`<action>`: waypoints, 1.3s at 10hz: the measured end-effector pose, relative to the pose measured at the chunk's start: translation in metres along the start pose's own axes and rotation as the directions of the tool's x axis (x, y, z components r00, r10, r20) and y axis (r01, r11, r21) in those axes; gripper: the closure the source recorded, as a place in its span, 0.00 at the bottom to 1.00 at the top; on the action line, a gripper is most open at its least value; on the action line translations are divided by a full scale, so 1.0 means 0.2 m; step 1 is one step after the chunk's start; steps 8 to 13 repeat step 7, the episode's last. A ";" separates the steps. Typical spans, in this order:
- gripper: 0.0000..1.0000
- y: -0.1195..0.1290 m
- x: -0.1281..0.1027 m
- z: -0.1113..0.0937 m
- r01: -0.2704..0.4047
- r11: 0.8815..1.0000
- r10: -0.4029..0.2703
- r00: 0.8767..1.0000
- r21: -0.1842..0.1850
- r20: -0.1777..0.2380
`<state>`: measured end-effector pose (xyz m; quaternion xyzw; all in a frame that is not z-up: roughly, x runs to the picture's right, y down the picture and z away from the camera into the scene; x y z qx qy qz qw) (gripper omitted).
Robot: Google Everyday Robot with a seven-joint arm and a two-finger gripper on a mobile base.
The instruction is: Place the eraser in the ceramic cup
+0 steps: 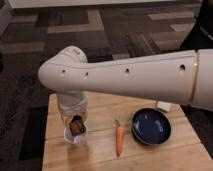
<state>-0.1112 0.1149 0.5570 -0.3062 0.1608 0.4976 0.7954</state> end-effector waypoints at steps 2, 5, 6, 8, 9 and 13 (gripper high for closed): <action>0.31 0.00 0.00 0.00 0.000 1.000 0.000 1.000 0.000 0.000; 0.20 0.00 0.00 0.00 0.000 1.000 0.000 1.000 0.000 0.000; 0.20 0.00 0.00 0.00 0.000 1.000 0.000 1.000 0.000 0.000; 0.20 0.00 0.00 0.00 0.000 1.000 0.000 1.000 0.000 0.000; 0.20 0.00 0.00 0.00 0.000 1.000 0.000 1.000 0.000 0.000; 0.20 0.00 0.00 0.00 0.000 1.000 0.000 1.000 0.000 0.000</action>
